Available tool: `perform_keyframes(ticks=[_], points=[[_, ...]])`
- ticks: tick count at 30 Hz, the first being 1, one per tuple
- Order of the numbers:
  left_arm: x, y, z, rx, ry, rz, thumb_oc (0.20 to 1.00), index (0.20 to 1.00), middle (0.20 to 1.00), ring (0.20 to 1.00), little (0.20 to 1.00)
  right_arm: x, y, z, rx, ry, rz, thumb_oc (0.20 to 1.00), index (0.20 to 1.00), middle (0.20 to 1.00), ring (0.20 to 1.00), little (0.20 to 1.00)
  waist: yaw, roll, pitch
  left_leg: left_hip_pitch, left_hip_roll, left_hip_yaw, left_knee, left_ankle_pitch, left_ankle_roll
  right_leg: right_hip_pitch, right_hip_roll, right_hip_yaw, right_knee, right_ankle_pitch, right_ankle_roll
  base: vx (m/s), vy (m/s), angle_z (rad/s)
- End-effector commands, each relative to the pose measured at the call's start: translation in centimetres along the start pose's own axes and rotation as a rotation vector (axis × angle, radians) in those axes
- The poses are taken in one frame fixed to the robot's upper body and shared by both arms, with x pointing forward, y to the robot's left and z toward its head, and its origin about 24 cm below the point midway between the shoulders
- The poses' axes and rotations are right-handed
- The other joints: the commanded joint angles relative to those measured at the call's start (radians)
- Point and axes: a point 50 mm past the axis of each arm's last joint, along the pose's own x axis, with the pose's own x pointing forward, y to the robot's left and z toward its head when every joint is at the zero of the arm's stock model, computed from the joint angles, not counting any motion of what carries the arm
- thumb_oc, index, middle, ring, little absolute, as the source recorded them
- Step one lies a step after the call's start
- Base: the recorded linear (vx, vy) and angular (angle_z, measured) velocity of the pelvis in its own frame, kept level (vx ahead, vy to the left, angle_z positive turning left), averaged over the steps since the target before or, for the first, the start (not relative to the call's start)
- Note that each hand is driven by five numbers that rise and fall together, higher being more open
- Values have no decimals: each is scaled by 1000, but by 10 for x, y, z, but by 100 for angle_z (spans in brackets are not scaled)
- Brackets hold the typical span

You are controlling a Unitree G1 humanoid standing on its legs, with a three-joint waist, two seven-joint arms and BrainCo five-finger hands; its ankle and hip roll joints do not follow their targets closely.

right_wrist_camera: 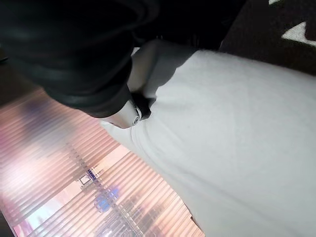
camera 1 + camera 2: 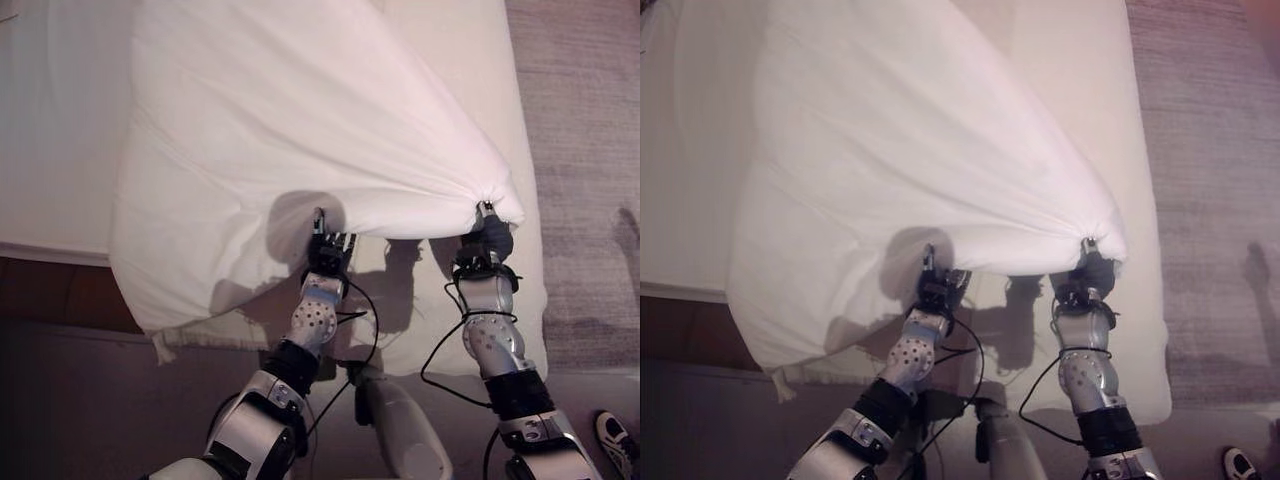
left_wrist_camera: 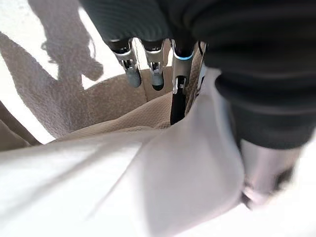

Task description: Make the bed

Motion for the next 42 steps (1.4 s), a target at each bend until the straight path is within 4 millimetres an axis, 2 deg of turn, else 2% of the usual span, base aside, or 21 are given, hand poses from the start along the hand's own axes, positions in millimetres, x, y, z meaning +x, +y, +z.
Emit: perform_keyframes(ticks=[1, 8, 14, 19, 25, 29, 35, 39, 41, 42], points=[[8, -14, 17, 59, -83, -85, 200, 200, 200, 200, 200, -11, -38, 35, 29, -190, -76, 200, 200, 200, 200, 200, -45, -29, -170, 42, -9, 49, -1, -81, -37, -35, 23, 72, -1, 88, 52, 5, 15, -4], [11, -14, 34, 80, -147, -103, 200, 200, 200, 200, 200, -16, -50, 24, 25, -136, -88, 200, 200, 200, 200, 200, -46, -26, -175, 49, -13, 53, -1, -87, -37, -33, 20, 78, 3, 87, 53, 9, 17, -3], [10, -21, 34, 15, -180, -90, 200, 200, 200, 200, 200, -21, -49, 22, 28, -134, -98, 200, 200, 200, 200, 200, -49, -25, -178, 52, -14, 57, -1, -89, -36, -27, 16, 74, -5, 91, 56, 4, 17, -4], [6, -21, 41, 48, -205, -109, 200, 200, 200, 200, 200, -25, -53, 21, 3, -125, -107, 200, 200, 200, 200, 200, -46, -23, -179, 55, -15, 50, -1, -88, -36, -19, 13, 69, -5, 91, 56, 0, 1, -1], [-3, -15, 58, 63, -255, -161, 200, 200, 200, 200, 200, -28, -76, 15, -8, -80, -178, 200, 200, 200, 200, 200, -29, -24, -185, 67, -14, 45, -1, -91, -36, 2, 11, 60, -14, 90, 55, 2, -15, 4], [-16, -10, 70, 30, -288, -223, 200, 200, 200, 200, 200, -32, -86, -2, -5, -5, -211, 200, 200, 200, 200, 200, 1, -19, -182, 75, -12, 44, -1, -94, -35, 14, 11, 40, -19, 94, 62, -10, -10, -3], [-33, 9, 86, 59, -336, -237, 200, 200, 200, 200, 200, -37, -96, -11, -12, 46, -227, 200, 200, 200, 200, 200, 26, -5, -179, 91, -15, 32, -1, -93, -32, 32, 6, 17, -3, 78, 58, 4, -7, -2], [-50, 38, 106, 200, -396, -192, 200, 200, 200, 200, 200, -43, -107, -16, -48, 97, -238, 200, 200, 200, 200, 200, 55, 17, -173, 126, -20, 9, -1, -96, -28, 49, -5, 0, 50, 49, 54, 19, 8, 12], [-53, 42, 109, 224, -406, -184, 200, 200, 200, 200, 200, -43, -108, -17, -62, 106, -235, 200, 200, 200, 200, 200, 61, 20, -173, 129, -24, -2, -1, -94, -24, 45, -8, 3, 61, 50, 54, 0, 24, 13], [-59, 54, 116, 273, -421, -158, 200, 200, 200, 200, 200, -43, -112, -19, -83, 122, -245, 200, 200, 200, 200, 200, 77, 27, -168, 146, -29, -21, 18, -101, -12, 53, -17, 5, 81, 42, 50, 1, 31, 17]])
